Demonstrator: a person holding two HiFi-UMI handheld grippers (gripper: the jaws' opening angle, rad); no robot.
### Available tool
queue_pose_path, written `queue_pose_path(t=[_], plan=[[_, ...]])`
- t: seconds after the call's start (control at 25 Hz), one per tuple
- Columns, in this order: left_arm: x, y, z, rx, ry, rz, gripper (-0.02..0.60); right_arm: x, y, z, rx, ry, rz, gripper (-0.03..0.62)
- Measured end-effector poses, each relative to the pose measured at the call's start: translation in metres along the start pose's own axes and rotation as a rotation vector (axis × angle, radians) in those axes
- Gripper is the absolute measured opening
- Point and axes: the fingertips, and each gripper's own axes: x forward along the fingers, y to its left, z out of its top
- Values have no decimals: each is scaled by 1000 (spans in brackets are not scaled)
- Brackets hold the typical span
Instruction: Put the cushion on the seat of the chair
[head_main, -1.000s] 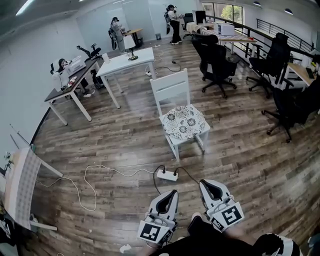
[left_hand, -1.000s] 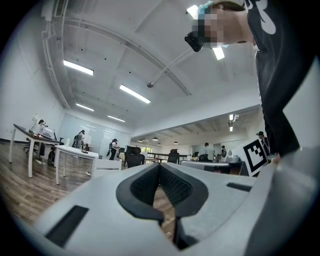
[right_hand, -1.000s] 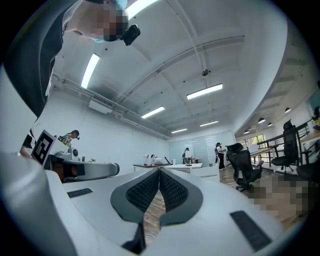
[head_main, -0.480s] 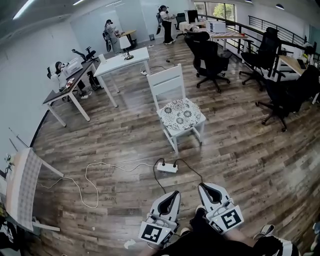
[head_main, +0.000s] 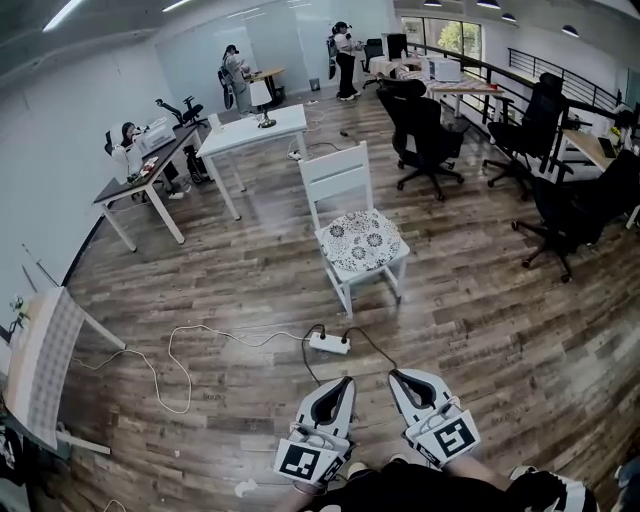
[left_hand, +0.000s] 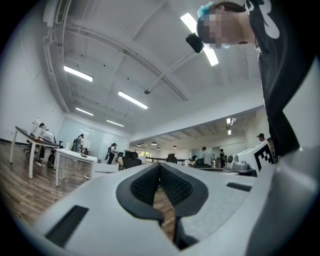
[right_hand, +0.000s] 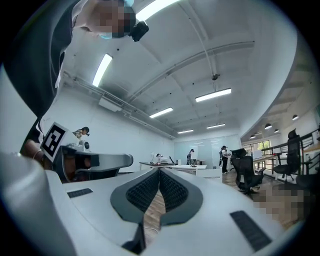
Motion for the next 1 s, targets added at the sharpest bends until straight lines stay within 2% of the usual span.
queue_pose_path(t=[0.12,0.28,0.6,0.76,1.0], plan=[[4,-1,-10,3,17,5,6,-2,-8,0,-12,46,-2,20],[11,-4,-8,-14,9,22,6,-2,-16,2,1,45,-4,20],[16,-7,-7,6,11,14,6,5,-18,3,-1,23,23,20],[15,-6,-10,22,27,8,6,6,-19,1,1,55,20,20],[13,0,-4,-3,8,23,6,11,-15,0,-5,63,26,20]])
